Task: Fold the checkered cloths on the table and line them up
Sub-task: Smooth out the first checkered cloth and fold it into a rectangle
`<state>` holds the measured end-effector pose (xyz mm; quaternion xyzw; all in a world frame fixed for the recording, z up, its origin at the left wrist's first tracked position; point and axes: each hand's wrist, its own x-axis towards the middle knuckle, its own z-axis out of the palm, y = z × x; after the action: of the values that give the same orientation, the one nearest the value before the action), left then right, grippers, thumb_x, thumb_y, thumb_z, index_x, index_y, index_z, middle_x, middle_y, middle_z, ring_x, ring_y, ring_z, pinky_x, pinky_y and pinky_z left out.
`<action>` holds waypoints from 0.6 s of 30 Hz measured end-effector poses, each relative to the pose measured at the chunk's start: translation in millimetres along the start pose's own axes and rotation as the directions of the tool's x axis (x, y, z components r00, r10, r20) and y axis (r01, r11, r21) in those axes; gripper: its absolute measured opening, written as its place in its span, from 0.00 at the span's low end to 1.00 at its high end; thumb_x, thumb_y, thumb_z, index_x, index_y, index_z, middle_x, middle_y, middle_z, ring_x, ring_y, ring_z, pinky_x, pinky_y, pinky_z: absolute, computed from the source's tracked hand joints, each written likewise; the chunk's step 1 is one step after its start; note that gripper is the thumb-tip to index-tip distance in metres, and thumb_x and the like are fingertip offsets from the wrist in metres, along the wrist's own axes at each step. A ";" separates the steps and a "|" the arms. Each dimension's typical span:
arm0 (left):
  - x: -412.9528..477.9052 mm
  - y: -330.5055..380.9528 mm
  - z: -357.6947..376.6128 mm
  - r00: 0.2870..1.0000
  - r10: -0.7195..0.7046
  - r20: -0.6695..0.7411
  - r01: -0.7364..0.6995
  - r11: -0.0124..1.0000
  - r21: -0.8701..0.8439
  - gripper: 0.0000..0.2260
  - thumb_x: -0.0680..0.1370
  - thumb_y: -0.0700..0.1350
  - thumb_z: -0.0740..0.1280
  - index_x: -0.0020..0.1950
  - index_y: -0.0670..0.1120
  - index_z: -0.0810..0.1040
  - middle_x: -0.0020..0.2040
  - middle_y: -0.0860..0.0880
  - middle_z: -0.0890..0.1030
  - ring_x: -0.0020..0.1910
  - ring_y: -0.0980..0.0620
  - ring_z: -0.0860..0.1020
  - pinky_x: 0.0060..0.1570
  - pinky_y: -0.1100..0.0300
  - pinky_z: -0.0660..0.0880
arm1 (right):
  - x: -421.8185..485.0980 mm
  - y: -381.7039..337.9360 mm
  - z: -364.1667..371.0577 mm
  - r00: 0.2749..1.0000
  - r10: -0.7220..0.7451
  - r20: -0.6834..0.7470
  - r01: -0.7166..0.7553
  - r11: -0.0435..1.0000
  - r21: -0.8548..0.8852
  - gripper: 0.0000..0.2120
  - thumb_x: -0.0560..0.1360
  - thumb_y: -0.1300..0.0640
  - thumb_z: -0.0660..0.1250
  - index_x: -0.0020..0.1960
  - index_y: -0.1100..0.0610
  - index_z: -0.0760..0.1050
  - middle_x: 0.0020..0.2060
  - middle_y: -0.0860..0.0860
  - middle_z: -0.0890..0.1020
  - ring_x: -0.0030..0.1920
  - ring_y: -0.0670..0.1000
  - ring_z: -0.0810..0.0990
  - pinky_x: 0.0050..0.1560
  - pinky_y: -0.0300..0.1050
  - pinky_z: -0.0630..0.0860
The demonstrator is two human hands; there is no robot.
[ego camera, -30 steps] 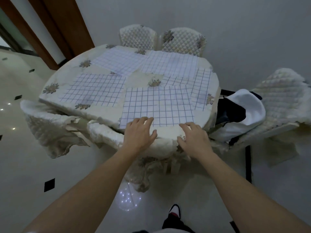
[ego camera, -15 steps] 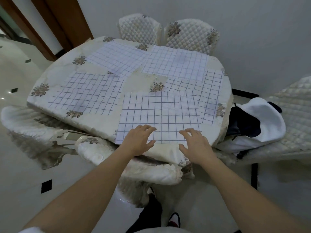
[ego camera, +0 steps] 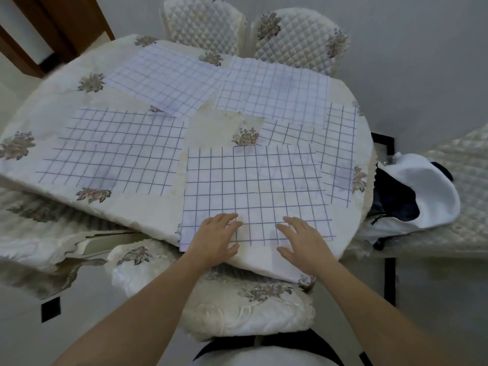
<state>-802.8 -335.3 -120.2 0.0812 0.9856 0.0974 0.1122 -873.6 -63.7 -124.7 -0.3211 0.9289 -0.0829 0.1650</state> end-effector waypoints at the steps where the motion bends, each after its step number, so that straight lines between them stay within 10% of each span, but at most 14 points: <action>1: 1.3 -1.9 3.3 1.000 -0.003 -0.007 0.003 1.000 0.001 0.27 0.74 0.57 0.68 0.71 0.49 0.73 0.73 0.47 0.72 0.70 0.45 0.71 0.66 0.45 0.71 | 3.0 1.4 3.3 1.000 -0.008 -0.010 0.008 1.000 -0.001 0.29 0.78 0.41 0.63 0.75 0.50 0.65 0.76 0.52 0.66 0.76 0.57 0.64 0.71 0.59 0.68; 11: 8.1 -1.8 35.9 1.000 -0.030 -0.008 0.030 0.999 -0.016 0.33 0.77 0.58 0.65 0.78 0.46 0.64 0.79 0.48 0.63 0.77 0.48 0.63 0.74 0.48 0.62 | 21.6 20.9 32.5 0.997 -0.075 0.014 0.075 0.996 -0.051 0.37 0.76 0.29 0.46 0.80 0.44 0.49 0.80 0.46 0.53 0.80 0.52 0.50 0.78 0.55 0.52; 18: 8.2 5.5 42.6 0.999 -0.029 -0.022 0.030 0.996 0.088 0.30 0.75 0.59 0.55 0.71 0.45 0.75 0.72 0.47 0.74 0.70 0.47 0.74 0.65 0.47 0.74 | 23.3 24.8 42.7 0.994 -0.091 -0.057 0.087 0.993 -0.074 0.33 0.77 0.31 0.51 0.77 0.45 0.63 0.78 0.48 0.63 0.78 0.55 0.61 0.74 0.58 0.63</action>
<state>-799.9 -321.1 -161.4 0.0705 0.9911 0.0529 0.0999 -889.6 -60.9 -176.8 -0.3652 0.9206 -0.0666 0.1214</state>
